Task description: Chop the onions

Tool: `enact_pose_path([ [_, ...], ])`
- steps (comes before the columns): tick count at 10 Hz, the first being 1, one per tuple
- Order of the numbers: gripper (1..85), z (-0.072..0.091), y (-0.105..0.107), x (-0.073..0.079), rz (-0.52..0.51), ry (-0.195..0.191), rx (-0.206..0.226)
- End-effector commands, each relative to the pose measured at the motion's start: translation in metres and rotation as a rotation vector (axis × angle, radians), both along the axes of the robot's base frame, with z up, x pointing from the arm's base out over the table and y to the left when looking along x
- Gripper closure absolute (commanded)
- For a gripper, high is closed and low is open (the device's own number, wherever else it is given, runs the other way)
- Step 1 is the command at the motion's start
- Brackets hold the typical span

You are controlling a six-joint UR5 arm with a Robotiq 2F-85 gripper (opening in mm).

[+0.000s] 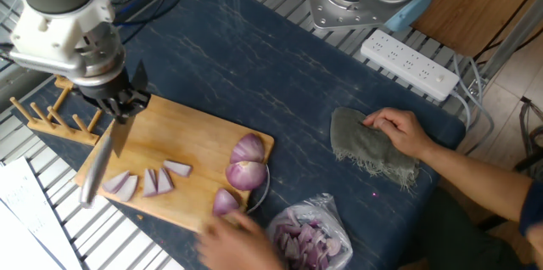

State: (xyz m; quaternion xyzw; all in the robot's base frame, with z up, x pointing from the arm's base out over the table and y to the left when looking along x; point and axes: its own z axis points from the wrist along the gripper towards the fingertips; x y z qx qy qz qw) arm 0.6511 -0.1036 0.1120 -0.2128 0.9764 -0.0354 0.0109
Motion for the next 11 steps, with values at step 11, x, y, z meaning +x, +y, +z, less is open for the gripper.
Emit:
enact_pose_path([
  [11, 84.7, -0.004, 0.013, 0.008, -0.127, -0.023, 0.025],
])
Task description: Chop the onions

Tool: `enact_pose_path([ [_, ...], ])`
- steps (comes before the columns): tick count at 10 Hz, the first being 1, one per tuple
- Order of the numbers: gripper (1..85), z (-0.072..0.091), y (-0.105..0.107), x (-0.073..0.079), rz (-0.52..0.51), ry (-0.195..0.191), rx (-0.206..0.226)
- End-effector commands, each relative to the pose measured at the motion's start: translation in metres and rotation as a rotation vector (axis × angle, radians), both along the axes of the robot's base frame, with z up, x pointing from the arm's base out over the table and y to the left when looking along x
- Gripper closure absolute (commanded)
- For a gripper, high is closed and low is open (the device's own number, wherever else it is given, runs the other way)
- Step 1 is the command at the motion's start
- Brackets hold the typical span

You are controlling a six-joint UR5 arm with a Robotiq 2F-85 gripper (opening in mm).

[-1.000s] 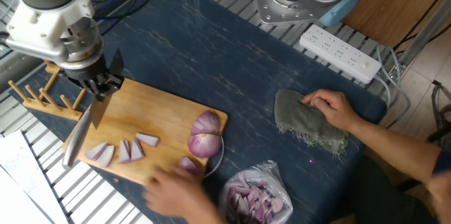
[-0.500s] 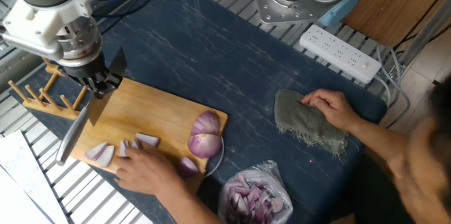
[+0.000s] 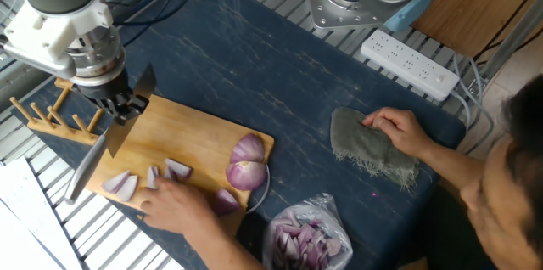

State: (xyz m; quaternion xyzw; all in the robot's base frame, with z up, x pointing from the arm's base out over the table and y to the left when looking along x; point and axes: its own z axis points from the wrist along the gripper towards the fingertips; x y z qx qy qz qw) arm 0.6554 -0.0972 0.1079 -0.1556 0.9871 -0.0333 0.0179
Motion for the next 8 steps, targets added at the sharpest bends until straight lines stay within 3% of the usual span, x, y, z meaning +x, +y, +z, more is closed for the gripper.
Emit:
enact_pose_path([
  [1, 84.7, 0.0008, 0.0105, 0.0044, -0.015, -0.009, 0.020],
  [8, 84.7, 0.0012, 0.0095, 0.0059, -0.023, -0.011, 0.013],
])
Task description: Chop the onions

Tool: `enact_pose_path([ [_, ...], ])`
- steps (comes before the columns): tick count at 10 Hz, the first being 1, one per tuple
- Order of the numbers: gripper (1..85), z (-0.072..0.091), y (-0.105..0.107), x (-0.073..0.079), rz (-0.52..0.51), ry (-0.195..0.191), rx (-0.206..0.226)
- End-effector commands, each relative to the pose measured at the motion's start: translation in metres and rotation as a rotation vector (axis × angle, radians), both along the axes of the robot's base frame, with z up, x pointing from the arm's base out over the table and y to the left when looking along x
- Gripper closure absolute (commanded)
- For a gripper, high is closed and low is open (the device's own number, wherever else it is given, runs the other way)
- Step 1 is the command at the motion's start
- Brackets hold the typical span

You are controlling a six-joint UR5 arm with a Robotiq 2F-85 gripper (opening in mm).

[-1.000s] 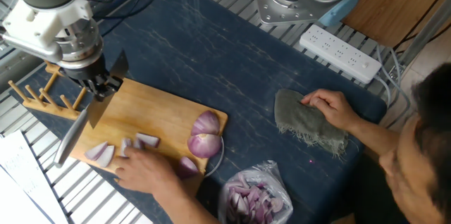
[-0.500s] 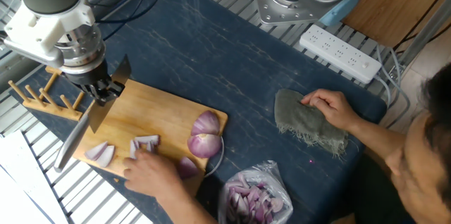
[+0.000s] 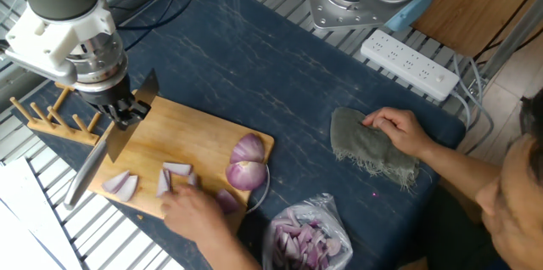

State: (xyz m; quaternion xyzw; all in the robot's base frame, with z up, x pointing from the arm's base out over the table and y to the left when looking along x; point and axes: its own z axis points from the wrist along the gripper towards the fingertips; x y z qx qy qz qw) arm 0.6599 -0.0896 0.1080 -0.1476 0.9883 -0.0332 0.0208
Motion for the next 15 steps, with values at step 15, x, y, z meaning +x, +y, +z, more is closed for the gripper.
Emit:
enact_pose_path([
  [15, 84.7, 0.0017, -0.0045, 0.0019, -0.016, -0.007, -0.009],
])
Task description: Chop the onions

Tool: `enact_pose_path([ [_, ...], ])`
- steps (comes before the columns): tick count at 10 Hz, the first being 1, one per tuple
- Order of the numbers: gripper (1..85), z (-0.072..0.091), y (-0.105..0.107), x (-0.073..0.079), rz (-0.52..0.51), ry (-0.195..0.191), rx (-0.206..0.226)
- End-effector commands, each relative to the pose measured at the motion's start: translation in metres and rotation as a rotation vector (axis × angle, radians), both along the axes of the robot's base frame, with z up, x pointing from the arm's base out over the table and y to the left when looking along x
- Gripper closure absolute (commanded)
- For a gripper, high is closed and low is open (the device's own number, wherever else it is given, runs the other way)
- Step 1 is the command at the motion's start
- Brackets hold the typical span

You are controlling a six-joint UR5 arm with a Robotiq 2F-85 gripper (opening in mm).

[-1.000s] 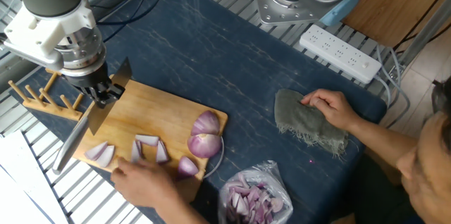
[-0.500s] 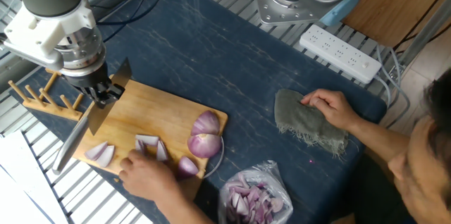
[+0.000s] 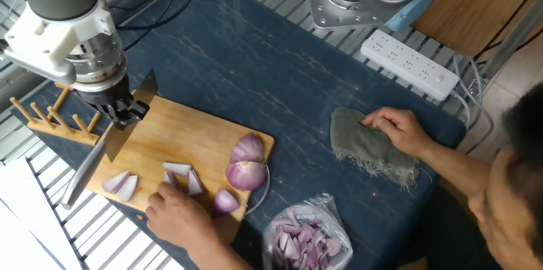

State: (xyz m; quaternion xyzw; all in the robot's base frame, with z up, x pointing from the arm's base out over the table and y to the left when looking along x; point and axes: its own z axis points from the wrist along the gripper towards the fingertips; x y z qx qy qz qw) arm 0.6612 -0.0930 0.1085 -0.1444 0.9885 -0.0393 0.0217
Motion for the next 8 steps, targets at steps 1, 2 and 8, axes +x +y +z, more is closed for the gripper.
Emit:
enact_pose_path([
  [1, 84.7, 0.0012, -0.0018, 0.0006, -0.007, -0.003, 0.002],
  [2, 84.7, 0.0012, -0.0014, 0.0006, -0.007, -0.003, 0.004],
  [8, 84.7, 0.0013, -0.0032, 0.0006, -0.011, -0.004, 0.001],
])
